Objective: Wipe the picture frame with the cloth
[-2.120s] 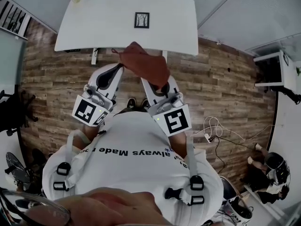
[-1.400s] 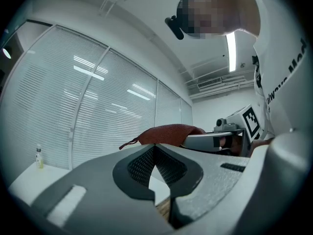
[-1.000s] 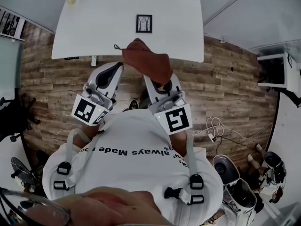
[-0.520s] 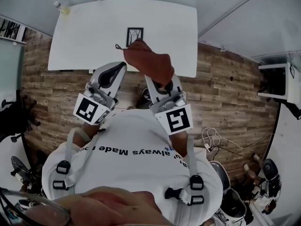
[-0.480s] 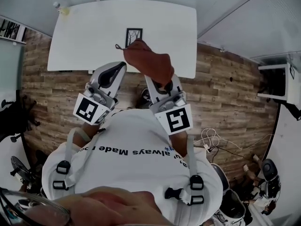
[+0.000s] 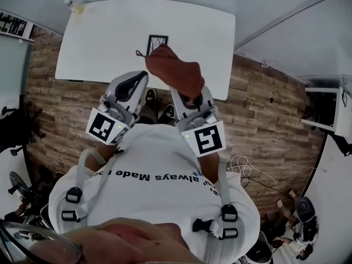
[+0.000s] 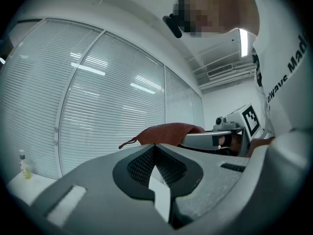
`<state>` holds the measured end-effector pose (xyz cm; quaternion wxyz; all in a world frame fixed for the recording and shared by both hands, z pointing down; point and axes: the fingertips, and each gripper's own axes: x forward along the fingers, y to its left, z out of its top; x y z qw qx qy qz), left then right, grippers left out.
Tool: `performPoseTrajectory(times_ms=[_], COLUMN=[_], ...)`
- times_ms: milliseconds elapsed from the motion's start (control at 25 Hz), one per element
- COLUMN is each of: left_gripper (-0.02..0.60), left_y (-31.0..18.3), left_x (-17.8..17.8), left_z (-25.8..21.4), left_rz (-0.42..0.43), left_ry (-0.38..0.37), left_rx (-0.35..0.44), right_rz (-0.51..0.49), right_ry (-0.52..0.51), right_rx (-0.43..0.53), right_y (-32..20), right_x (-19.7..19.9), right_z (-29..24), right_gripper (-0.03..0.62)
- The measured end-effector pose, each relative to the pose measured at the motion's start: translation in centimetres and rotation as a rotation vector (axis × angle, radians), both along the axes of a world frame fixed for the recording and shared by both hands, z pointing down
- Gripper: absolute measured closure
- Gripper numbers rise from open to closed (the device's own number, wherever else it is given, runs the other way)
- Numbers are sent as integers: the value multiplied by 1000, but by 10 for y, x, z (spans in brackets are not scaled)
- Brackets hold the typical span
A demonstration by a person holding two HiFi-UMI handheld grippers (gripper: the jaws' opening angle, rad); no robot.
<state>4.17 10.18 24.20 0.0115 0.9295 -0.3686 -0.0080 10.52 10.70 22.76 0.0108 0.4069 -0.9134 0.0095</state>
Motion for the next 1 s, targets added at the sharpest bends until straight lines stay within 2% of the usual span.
performPoseTrajectory(times_ms=[360,680,1000], left_gripper=[580,580,580], left_y=[-34,-89,-136], left_x=[-21,-59,-82], left_z=[3,1,0], left_rz=[-16,-11,35], left_ry=[-2,9,25], left_rx=[-1,16,16], right_rz=[-6,-15,19], right_ry=[2,26,40], right_rx=[11,20,30], right_y=[-36,-91,-136], right_x=[-19,-61,-89], right_z=[-2,0,-7], right_gripper=[575,575,576])
